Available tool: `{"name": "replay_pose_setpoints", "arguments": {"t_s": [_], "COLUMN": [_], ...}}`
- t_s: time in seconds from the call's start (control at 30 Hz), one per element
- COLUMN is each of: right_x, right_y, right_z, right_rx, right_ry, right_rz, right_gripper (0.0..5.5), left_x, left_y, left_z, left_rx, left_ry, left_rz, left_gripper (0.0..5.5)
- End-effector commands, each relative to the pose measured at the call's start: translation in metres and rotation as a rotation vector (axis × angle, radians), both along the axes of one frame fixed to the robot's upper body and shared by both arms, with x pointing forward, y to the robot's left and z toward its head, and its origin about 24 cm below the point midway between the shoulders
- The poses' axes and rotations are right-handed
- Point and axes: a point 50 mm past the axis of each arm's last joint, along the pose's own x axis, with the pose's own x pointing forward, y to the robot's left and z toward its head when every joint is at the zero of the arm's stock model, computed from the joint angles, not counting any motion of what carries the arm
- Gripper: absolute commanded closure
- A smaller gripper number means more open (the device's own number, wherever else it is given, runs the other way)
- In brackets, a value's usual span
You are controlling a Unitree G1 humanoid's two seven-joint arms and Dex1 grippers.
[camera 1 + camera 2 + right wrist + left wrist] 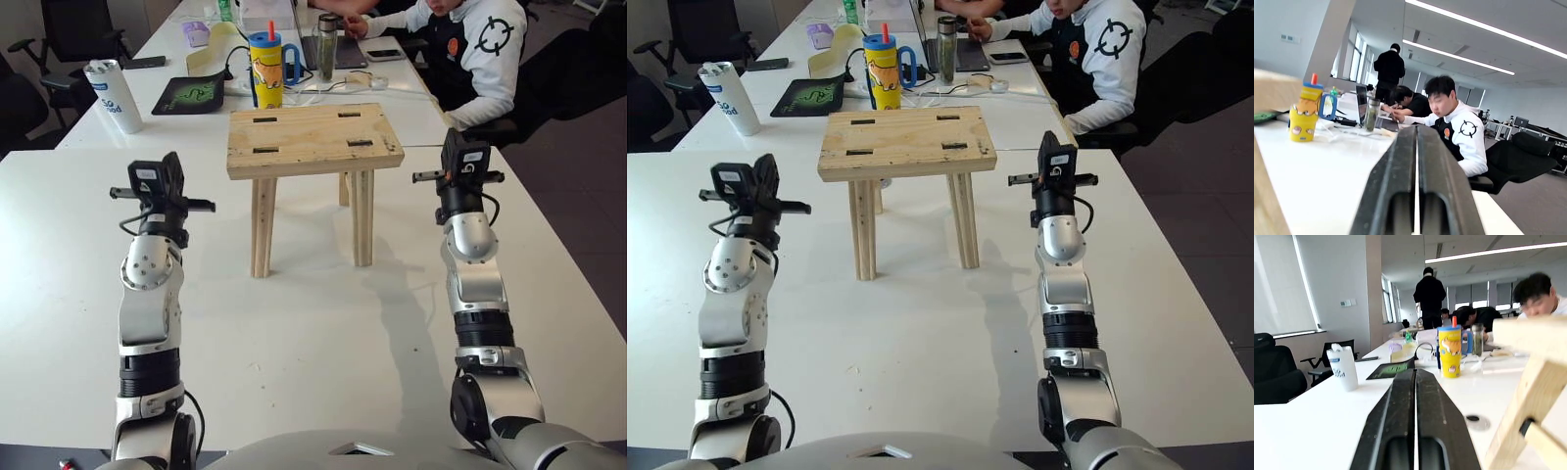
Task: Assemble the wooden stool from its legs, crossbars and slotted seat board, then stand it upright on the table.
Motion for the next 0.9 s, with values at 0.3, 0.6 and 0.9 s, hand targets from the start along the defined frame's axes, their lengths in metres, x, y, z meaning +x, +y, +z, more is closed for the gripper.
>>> {"name": "replay_pose_setpoints", "arguments": {"t_s": [0.3, 0.6, 0.9], "right_x": [-0.027, -0.023, -0.020], "right_y": [0.008, 0.016, 0.018], "right_z": [-0.078, -0.073, -0.070], "right_rx": [0.100, 0.095, 0.096], "right_ry": [0.283, 0.265, 0.265], "right_rz": [0.081, 0.113, 0.118], "right_gripper": [5.50, 5.50, 5.50], "left_x": [-0.029, -0.024, -0.024], "left_y": [-0.021, -0.024, -0.023], "left_z": [-0.076, -0.075, -0.071], "left_rx": [-0.063, -0.092, -0.069], "left_ry": [0.172, 0.180, 0.170], "left_rz": [-0.023, -0.040, -0.061], "left_gripper": [5.46, 5.46, 5.46]}}
